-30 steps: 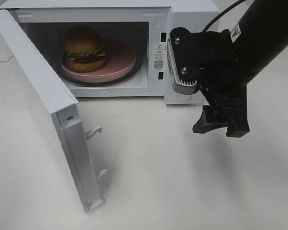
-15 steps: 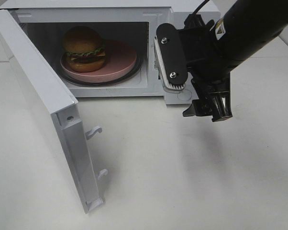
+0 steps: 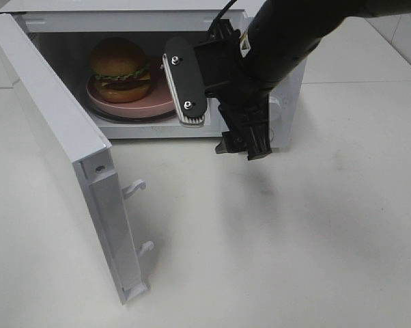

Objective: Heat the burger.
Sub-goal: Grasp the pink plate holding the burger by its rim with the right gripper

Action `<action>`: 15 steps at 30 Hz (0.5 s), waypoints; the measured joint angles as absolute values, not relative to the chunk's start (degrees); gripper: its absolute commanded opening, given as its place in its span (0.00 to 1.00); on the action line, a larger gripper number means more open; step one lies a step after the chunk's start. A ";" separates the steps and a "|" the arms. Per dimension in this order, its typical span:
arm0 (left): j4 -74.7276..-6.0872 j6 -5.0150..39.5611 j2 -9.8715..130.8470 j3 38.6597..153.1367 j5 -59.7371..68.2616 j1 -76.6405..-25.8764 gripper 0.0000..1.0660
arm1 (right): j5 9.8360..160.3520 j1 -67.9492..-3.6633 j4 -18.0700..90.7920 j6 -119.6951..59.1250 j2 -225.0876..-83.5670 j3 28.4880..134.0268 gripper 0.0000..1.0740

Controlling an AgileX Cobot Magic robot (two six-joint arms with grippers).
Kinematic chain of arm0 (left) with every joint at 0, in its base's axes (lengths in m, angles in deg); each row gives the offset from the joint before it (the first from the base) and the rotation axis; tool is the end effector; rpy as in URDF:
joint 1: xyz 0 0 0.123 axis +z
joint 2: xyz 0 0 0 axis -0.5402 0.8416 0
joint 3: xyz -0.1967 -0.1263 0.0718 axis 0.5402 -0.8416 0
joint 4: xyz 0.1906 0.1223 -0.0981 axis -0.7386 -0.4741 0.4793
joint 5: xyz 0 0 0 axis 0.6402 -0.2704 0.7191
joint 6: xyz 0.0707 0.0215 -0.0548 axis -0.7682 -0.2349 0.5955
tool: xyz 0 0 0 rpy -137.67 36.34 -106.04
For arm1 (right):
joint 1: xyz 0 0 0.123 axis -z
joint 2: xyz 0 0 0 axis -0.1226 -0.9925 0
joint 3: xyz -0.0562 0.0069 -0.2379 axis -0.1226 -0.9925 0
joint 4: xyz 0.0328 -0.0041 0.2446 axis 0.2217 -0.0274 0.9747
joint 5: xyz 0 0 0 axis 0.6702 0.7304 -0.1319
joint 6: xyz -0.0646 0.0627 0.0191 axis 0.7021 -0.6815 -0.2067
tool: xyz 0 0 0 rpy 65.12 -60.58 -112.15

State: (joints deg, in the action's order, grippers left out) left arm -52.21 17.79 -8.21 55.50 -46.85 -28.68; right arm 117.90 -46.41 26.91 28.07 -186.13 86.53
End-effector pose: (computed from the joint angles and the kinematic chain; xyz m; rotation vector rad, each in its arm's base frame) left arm 0.0286 -0.0021 0.2783 -0.0096 2.0438 0.0208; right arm 0.2940 0.2316 0.2081 -2.0314 1.4545 -0.3325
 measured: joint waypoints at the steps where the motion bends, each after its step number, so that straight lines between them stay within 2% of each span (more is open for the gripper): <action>1: -52.21 17.79 -8.21 55.50 -46.85 -28.68 0.94 | 117.78 -46.41 26.74 28.07 -187.04 87.33 0.83; 15: -52.21 17.79 -8.21 55.50 -46.85 -28.68 0.94 | 116.41 -46.41 26.51 26.64 -198.62 98.90 0.80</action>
